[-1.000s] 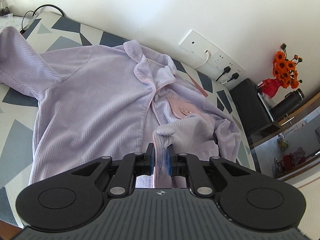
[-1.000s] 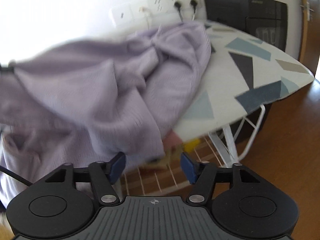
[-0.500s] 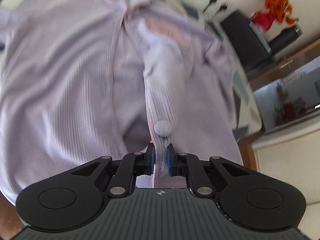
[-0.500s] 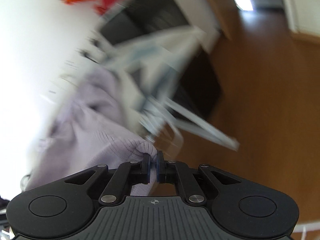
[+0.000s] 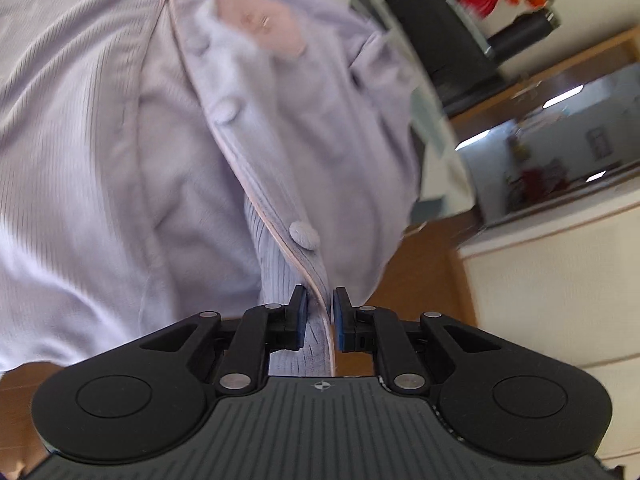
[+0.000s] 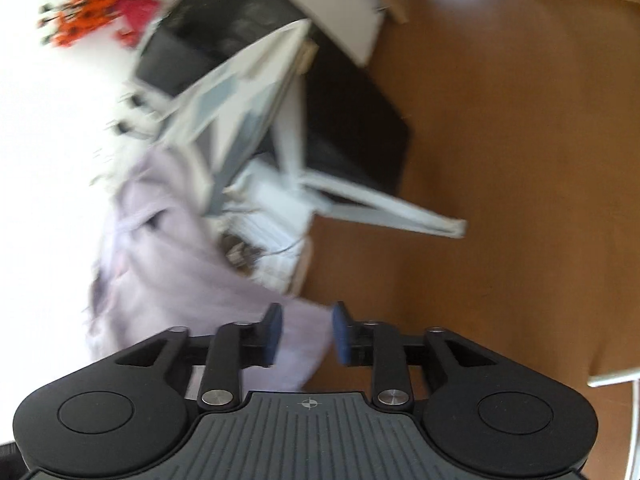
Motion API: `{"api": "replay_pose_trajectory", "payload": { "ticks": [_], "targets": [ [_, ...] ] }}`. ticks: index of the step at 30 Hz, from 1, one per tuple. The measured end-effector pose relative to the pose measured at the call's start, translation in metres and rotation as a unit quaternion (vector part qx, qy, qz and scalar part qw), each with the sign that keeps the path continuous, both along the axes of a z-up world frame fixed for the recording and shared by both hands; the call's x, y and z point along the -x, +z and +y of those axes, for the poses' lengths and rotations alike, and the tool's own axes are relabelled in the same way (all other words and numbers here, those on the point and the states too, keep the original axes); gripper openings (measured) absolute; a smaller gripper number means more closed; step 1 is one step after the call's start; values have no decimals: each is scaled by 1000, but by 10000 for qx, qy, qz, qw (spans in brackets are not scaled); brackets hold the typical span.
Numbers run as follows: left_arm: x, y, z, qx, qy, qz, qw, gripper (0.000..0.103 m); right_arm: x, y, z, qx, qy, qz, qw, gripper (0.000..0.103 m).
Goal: Fold clothes
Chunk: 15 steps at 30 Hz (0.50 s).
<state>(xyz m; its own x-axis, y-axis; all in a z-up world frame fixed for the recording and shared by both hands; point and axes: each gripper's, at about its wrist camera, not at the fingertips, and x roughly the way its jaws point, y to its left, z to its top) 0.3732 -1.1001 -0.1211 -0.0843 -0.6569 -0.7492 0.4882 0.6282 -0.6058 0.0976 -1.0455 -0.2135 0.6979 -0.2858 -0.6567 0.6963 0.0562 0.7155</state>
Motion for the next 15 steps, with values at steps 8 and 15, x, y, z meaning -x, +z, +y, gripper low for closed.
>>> {"api": "replay_pose_trajectory", "payload": {
  "ticks": [8,15],
  "targets": [
    [4,0,3,-211,260,-49,9994,13,-42,-61,7,-1286,274,-871,9875,44],
    [13,-21,16,-939,170,-297,9950,13,-51,-78,6,-1382,-371,-606,9878,43]
  ]
}}
